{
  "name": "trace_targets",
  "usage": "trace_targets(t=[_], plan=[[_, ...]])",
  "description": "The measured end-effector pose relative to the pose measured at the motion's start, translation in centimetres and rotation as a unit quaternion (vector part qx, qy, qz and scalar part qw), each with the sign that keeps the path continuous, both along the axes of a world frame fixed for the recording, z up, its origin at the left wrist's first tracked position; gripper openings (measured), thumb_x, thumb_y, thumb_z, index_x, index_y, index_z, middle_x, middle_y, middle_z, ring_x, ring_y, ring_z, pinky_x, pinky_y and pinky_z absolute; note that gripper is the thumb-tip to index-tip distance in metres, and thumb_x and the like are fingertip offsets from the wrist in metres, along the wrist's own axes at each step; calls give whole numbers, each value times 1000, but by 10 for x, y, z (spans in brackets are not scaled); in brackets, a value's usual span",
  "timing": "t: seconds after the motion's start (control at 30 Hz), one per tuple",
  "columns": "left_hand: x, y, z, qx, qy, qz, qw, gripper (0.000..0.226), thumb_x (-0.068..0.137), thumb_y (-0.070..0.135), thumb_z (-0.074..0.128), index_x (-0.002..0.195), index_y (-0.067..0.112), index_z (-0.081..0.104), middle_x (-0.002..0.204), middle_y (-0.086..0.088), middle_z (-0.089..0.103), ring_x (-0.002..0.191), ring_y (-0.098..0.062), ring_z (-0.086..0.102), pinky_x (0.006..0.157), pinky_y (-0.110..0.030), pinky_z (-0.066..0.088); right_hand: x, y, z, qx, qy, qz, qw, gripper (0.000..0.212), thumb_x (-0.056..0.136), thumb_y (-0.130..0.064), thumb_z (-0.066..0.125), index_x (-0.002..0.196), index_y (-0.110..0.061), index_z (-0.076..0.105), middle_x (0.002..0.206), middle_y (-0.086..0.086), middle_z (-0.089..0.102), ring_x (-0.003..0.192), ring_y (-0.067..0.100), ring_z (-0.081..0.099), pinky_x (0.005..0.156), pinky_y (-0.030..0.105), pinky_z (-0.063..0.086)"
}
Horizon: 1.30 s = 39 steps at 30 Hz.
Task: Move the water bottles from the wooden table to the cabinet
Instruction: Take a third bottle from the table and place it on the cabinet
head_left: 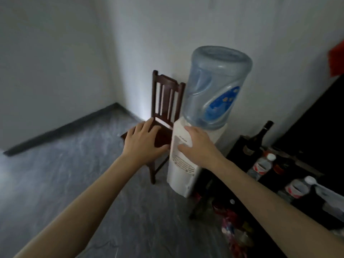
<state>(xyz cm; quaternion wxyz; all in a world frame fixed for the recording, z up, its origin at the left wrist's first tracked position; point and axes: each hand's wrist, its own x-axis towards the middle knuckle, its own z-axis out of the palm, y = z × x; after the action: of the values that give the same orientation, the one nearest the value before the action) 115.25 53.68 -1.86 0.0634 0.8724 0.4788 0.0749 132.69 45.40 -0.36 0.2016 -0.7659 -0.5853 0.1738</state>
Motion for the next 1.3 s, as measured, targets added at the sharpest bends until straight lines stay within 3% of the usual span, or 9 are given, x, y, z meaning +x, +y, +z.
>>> trace_targets(t=[0.17, 0.3, 0.5, 0.6, 0.77, 0.93, 1.03, 1.3], plan=[[-87, -21, -6, -24, -3, 165, 986, 75, 90, 68, 52, 152, 27, 41, 171, -4, 18, 154, -29, 23, 123, -49, 23, -77, 43, 2, -26, 1, 162, 987, 73, 90, -41, 60, 152, -15, 32, 157, 7, 31, 144, 26, 28, 117, 39, 28], [-154, -59, -14, -51, 10, 291, 955, 78, 93, 69, 50, 156, 27, 34, 173, -3, 6, 159, -27, 8, 128, -52, 10, -145, 51, -7, -44, 5, 300, 953, 72, 92, -40, 58, 153, -16, 30, 159, 7, 28, 146, 26, 25, 117, 40, 27], [-248, -161, -14, -78, 36, 473, 877, 78, 93, 68, 50, 158, 28, 30, 173, -2, 0, 160, -27, 1, 128, -53, 5, -267, 13, -15, -50, 16, 476, 878, 72, 93, -37, 59, 155, -18, 29, 161, 9, 25, 148, 26, 23, 118, 37, 23], [-289, -226, -6, -80, 48, 555, 826, 79, 95, 69, 46, 159, 26, 27, 173, -2, -1, 160, -24, -2, 128, -54, 4, -330, -24, -13, -50, 15, 565, 823, 70, 93, -35, 58, 154, -16, 29, 160, 9, 28, 147, 28, 24, 118, 39, 25], [-341, -344, 2, -98, 32, 673, 733, 79, 98, 69, 38, 162, 28, 19, 173, -1, -5, 160, -23, -7, 127, -53, -1, -416, -106, -8, -52, -18, 678, 733, 74, 94, -39, 56, 157, -20, 22, 165, 7, 17, 150, 27, 17, 118, 42, 24], [-375, -431, 6, -102, 21, 733, 673, 79, 99, 71, 31, 163, 30, 13, 173, 0, -10, 159, -21, -10, 126, -52, -4, -476, -180, -11, -26, -52, 752, 656, 75, 92, -43, 54, 156, -22, 21, 163, 6, 20, 149, 28, 21, 118, 48, 28], [-394, -469, 7, -105, 18, 747, 657, 80, 99, 72, 29, 164, 30, 9, 173, 1, -13, 159, -20, -12, 126, -52, -5, -503, -215, -11, -21, -67, 774, 629, 74, 92, -43, 52, 156, -22, 21, 163, 6, 23, 149, 27, 22, 118, 48, 28], [-449, -534, 4, -101, 8, 755, 648, 82, 96, 76, 28, 163, 33, 6, 172, 2, -13, 159, -21, -12, 126, -52, -4, -567, -275, -14, -13, -68, 781, 620, 74, 92, -43, 52, 156, -21, 23, 162, 7, 26, 146, 29, 27, 116, 49, 31]])
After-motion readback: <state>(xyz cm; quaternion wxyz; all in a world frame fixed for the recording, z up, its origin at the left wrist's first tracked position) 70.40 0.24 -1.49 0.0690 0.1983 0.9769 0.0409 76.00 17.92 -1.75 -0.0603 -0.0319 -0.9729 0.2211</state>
